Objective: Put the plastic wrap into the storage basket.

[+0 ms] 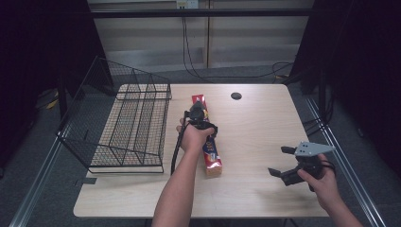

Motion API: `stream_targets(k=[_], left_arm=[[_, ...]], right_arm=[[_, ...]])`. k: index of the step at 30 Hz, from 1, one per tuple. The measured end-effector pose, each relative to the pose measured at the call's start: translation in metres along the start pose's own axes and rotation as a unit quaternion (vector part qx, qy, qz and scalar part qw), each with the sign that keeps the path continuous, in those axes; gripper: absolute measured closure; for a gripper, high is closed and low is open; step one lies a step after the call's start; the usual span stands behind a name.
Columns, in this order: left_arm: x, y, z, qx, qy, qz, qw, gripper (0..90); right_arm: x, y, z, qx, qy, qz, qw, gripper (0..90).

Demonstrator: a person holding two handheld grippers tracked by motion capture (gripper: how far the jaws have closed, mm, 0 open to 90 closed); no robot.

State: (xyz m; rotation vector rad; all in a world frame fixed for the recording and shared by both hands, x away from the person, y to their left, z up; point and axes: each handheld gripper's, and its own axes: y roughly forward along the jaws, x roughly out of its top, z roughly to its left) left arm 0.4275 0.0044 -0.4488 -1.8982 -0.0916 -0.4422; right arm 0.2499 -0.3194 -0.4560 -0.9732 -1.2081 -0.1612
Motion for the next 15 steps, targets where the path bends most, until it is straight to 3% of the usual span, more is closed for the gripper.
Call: stream_targets(k=[2, 3, 5, 7, 10, 13, 15], left_arm=[[0.001, -0.004, 0.0, 0.012, 0.001, 0.011, 0.9999, 37.9], [0.002, -0.008, 0.0, 0.029, 0.012, 0.023, 0.9992, 39.7], [0.002, -0.01, 0.0, 0.034, 0.015, 0.028, 0.9989, 41.3], [0.003, -0.014, 0.002, 0.048, 0.039, 0.045, 0.9971, 44.1], [0.003, -0.015, 0.001, 0.054, 0.042, 0.054, 0.9962, 45.0], [0.006, -0.022, -0.003, 0.064, 0.064, 0.067, 0.9936, 46.0], [0.008, -0.029, -0.004, 0.058, 0.059, 0.073, 0.9939, 47.2]], right_arm=[[0.0, 0.0, 0.0, -0.001, 0.001, -0.001, 1.0, 1.9], [0.0, 0.0, -0.001, 0.001, 0.002, -0.003, 1.0, 1.9], [0.0, -0.001, -0.001, 0.001, 0.003, -0.003, 1.0, 1.9], [0.0, -0.001, -0.001, 0.001, 0.006, -0.004, 1.0, 1.9], [0.0, -0.001, -0.002, -0.002, 0.005, -0.005, 1.0, 2.0], [0.0, 0.0, -0.002, 0.001, 0.006, -0.007, 1.0, 1.9], [0.0, -0.001, -0.002, 0.001, 0.006, -0.006, 1.0, 1.9]])
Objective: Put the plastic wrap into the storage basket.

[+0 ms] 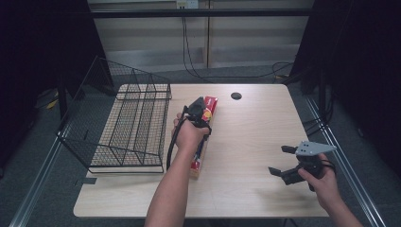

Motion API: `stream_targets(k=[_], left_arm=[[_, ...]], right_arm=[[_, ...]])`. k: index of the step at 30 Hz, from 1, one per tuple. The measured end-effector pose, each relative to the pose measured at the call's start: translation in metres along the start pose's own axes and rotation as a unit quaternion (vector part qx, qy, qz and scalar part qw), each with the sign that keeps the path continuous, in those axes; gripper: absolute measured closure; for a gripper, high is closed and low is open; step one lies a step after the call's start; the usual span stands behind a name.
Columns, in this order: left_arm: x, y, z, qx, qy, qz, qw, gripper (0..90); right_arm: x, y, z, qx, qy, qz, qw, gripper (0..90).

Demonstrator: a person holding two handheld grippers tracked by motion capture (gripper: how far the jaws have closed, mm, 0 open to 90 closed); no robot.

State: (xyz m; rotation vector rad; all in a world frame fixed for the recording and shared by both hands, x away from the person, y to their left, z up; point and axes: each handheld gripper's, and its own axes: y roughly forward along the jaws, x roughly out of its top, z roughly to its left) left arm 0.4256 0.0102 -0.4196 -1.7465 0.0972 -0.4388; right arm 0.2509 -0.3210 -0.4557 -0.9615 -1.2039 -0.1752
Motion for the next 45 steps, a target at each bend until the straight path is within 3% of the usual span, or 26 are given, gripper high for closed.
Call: stream_targets(k=[7, 14, 17, 18, 22, 24, 31, 39, 41, 43, 45], left_arm=[[0.002, -0.019, 0.002, -0.001, 0.022, 0.013, 0.9997, 49.2], [0.002, -0.039, 0.01, -0.015, 0.012, 0.008, 0.9998, 50.1], [0.001, -0.041, 0.01, -0.007, 0.025, 0.013, 0.9996, 50.0], [0.0, -0.038, 0.011, -0.013, 0.014, 0.013, 0.9997, 49.6], [-0.008, -0.022, 0.011, -0.018, 0.006, 0.009, 0.9998, 48.8], [-0.011, -0.015, 0.011, -0.016, 0.016, 0.008, 0.9997, 48.4], [-0.019, 0.005, 0.008, -0.008, 0.011, 0.012, 0.9998, 44.5], [-0.01, 0.015, 0.007, -0.01, 0.004, -0.014, 0.9998, 38.8], [-0.006, 0.021, 0.007, -0.002, 0.009, -0.047, 0.9989, 31.4], [-0.001, 0.025, 0.008, -0.013, 0.007, -0.048, 0.9987, 35.1], [0.001, 0.028, 0.007, -0.009, 0.011, -0.054, 0.9985, 38.6]], right_arm=[[0.0, 0.0, 0.0, 0.005, 0.001, -0.002, 1.0, 1.9], [0.001, 0.0, 0.001, 0.002, -0.001, -0.004, 1.0, 1.9], [0.001, 0.0, 0.001, 0.002, 0.0, -0.005, 1.0, 1.9], [0.001, 0.0, 0.001, 0.002, 0.0, -0.004, 1.0, 1.9], [0.001, -0.001, 0.002, 0.004, -0.002, -0.004, 1.0, 1.9], [0.001, -0.001, 0.002, 0.004, -0.003, -0.005, 1.0, 1.9], [0.0, 0.001, 0.002, 0.006, -0.004, -0.002, 1.0, 1.9], [0.001, 0.004, 0.005, 0.01, -0.01, 0.003, 0.9999, 1.9], [0.001, 0.003, 0.005, 0.009, -0.011, 0.002, 0.9999, 1.9], [0.001, 0.003, 0.004, 0.008, -0.008, 0.002, 0.9999, 1.9], [0.0, 0.003, 0.004, 0.009, -0.006, 0.001, 0.9999, 1.9]])
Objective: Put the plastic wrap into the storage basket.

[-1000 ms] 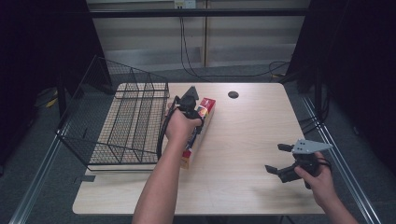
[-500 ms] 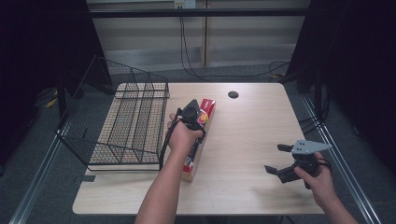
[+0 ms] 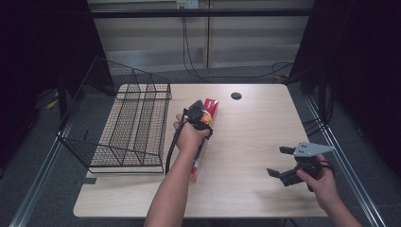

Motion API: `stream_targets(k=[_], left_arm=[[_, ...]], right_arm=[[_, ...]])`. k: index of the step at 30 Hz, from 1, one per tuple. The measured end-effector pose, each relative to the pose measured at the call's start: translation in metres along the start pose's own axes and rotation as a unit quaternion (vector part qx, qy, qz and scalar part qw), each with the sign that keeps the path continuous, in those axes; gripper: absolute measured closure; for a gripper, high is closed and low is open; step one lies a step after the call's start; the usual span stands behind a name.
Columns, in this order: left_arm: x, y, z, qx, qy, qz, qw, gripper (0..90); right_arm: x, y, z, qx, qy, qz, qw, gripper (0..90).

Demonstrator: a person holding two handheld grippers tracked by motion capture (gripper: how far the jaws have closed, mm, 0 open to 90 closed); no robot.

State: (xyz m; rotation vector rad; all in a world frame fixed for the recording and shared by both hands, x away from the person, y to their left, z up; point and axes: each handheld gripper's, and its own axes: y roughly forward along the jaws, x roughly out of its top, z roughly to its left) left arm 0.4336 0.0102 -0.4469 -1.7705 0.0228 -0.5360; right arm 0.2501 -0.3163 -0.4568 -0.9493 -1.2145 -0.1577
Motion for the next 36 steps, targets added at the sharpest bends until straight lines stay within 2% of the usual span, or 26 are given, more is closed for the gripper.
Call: stream_targets(k=[2, 3, 6, 7, 9, 11, 12, 13, 16, 17, 20, 23, 24, 27, 28, 29, 36], left_arm=[[0.002, 0.005, -0.001, 0.004, 0.002, -0.001, 1.0, 38.7], [0.004, 0.007, -0.001, 0.008, 0.009, 0.009, 0.9999, 39.5], [0.006, 0.007, -0.003, 0.012, 0.008, 0.013, 0.9998, 42.5], [0.008, 0.006, -0.004, 0.022, 0.009, 0.02, 0.9995, 43.4], [0.008, 0.006, -0.005, 0.022, 0.006, 0.025, 0.9994, 44.1], [0.009, 0.002, -0.006, 0.014, 0.0, 0.047, 0.9988, 44.9], [0.009, 0.002, -0.006, 0.014, 0.0, 0.047, 0.9988, 45.0], [0.01, -0.003, -0.006, 0.005, -0.003, 0.054, 0.9985, 45.1], [0.011, -0.01, -0.006, -0.005, -0.01, 0.064, 0.9979, 45.1], [0.013, -0.019, -0.004, -0.01, -0.004, 0.069, 0.9975, 45.1], [0.013, -0.027, -0.005, -0.008, -0.005, 0.064, 0.9979, 45.1], [0.015, -0.047, -0.001, -0.026, -0.025, 0.054, 0.9979, 45.1], [0.015, -0.047, -0.001, -0.026, -0.025, 0.054, 0.9979, 45.1], [0.016, -0.066, 0.003, -0.016, -0.02, 0.051, 0.9984, 45.0], [0.016, -0.066, 0.003, -0.016, -0.02, 0.051, 0.9984, 45.0], [0.017, -0.075, 0.006, -0.016, -0.019, 0.049, 0.9985, 45.0], [0.017, -0.096, 0.012, -0.019, -0.025, 0.042, 0.9986, 45.0]], right_arm=[[0.0, 0.0, -0.001, -0.003, 0.0, 0.001, 1.0, 1.9], [-0.001, -0.001, -0.001, -0.001, 0.0, 0.001, 1.0, 2.0], [-0.001, -0.001, -0.002, -0.001, 0.002, 0.0, 1.0, 1.9], [-0.001, -0.001, -0.002, 0.001, 0.0, 0.001, 1.0, 1.9], [-0.001, 0.0, -0.002, 0.001, 0.0, 0.002, 1.0, 1.9], [-0.001, -0.001, -0.002, 0.0, -0.001, 0.002, 1.0, 1.9], [-0.001, -0.001, -0.002, 0.0, -0.001, 0.002, 1.0, 1.9], [-0.001, -0.001, -0.003, 0.0, 0.0, 0.001, 1.0, 1.9], [-0.001, -0.001, -0.003, 0.0, 0.0, 0.0, 1.0, 1.9], [-0.001, -0.001, -0.003, 0.003, 0.0, 0.0, 1.0, 1.9], [-0.001, -0.001, -0.002, 0.003, -0.002, 0.0, 1.0, 1.9], [0.0, -0.001, -0.003, 0.002, -0.001, 0.0, 1.0, 1.9], [0.0, -0.001, -0.003, 0.002, -0.001, 0.0, 1.0, 1.9], [0.0, -0.001, -0.001, -0.001, 0.001, 0.0, 1.0, 1.9], [0.0, -0.001, -0.001, -0.001, 0.001, 0.0, 1.0, 1.9], [0.0, -0.001, -0.001, 0.0, 0.0, -0.001, 1.0, 1.9], [0.0, -0.001, 0.0, 0.001, -0.003, 0.0, 1.0, 1.9]])
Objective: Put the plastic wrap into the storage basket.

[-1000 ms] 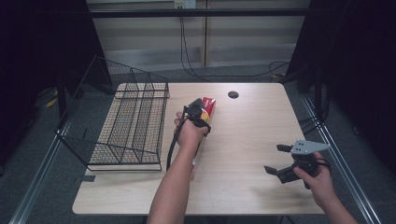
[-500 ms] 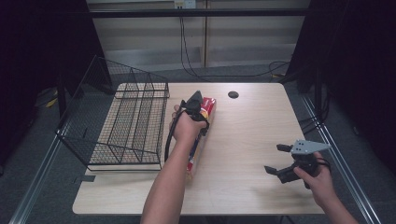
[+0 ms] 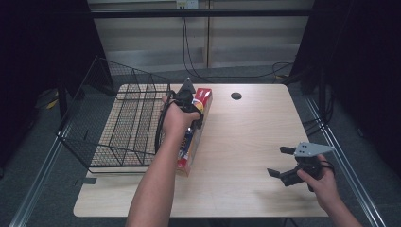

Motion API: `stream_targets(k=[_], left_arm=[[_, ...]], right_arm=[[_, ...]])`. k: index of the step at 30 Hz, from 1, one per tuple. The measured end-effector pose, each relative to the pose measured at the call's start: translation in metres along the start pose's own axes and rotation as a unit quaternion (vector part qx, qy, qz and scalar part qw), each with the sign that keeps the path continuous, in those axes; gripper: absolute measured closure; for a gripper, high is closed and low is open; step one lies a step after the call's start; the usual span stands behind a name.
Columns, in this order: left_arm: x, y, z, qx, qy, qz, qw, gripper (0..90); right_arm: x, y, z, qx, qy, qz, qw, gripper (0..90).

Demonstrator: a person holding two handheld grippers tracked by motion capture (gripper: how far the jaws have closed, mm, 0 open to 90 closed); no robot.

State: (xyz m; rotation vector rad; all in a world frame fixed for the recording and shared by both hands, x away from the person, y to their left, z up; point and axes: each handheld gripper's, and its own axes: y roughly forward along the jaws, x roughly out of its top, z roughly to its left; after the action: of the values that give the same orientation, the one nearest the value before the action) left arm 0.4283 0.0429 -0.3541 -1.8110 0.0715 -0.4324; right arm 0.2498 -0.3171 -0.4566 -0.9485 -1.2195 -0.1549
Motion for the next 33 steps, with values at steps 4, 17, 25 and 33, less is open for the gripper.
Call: stream_targets(k=[4, 17, 25, 33], left_arm=[[0.001, -0.011, 0.003, 0.0, 0.001, 0.002, 1.0, 45.0], [0.003, -0.043, 0.01, 0.002, -0.006, 0.004, 1.0, 44.9], [0.004, -0.058, 0.016, 0.01, -0.015, -0.003, 0.9998, 44.8], [0.004, -0.07, 0.023, 0.013, -0.017, -0.005, 0.9998, 44.8]], right_arm=[[0.0, 0.0, 0.0, 0.003, 0.002, 0.001, 1.0, 1.9], [0.0, 0.001, 0.001, 0.001, -0.002, 0.0, 1.0, 1.9], [0.0, 0.0, 0.002, 0.01, -0.002, 0.005, 0.9999, 2.0], [0.0, 0.001, 0.002, 0.008, -0.002, 0.004, 1.0, 1.9]])
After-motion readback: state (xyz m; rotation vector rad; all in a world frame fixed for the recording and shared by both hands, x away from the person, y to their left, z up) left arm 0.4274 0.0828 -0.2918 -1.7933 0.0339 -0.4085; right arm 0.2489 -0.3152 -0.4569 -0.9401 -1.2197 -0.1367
